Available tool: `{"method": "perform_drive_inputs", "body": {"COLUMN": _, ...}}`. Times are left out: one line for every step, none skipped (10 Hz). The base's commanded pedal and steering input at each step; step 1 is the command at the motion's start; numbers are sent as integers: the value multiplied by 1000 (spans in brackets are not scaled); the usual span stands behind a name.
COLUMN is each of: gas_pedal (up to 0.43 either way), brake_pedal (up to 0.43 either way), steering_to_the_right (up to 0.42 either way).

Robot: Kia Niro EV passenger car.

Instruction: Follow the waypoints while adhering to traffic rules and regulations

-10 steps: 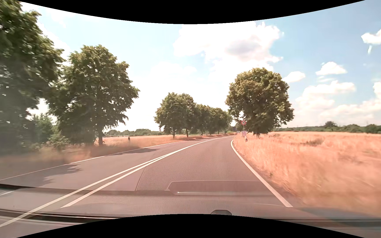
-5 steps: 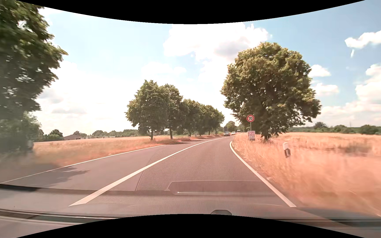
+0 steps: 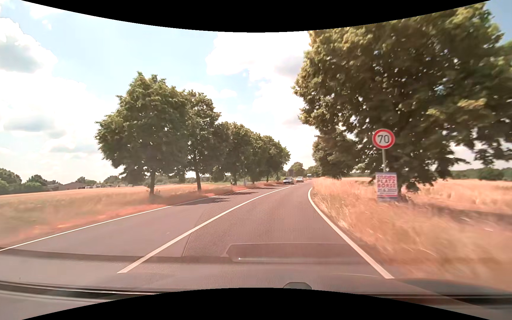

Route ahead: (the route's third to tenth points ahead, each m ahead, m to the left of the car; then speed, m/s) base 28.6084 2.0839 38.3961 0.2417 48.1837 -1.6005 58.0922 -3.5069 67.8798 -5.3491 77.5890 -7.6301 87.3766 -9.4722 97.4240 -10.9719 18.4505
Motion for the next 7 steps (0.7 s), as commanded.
{"method": "perform_drive_inputs", "body": {"gas_pedal": 110, "brake_pedal": 0, "steering_to_the_right": 26}}
{"method": "perform_drive_inputs", "body": {"gas_pedal": 59, "brake_pedal": 0, "steering_to_the_right": 25}}
{"method": "perform_drive_inputs", "body": {"gas_pedal": 28, "brake_pedal": 0, "steering_to_the_right": 25}}
{"method": "perform_drive_inputs", "body": {"gas_pedal": 0, "brake_pedal": 0, "steering_to_the_right": 25}}
{"method": "perform_drive_inputs", "body": {"gas_pedal": 0, "brake_pedal": 0, "steering_to_the_right": 25}}
{"method": "perform_drive_inputs", "body": {"gas_pedal": 0, "brake_pedal": 0, "steering_to_the_right": 25}}
{"method": "perform_drive_inputs", "body": {"gas_pedal": 0, "brake_pedal": 0, "steering_to_the_right": 25}}
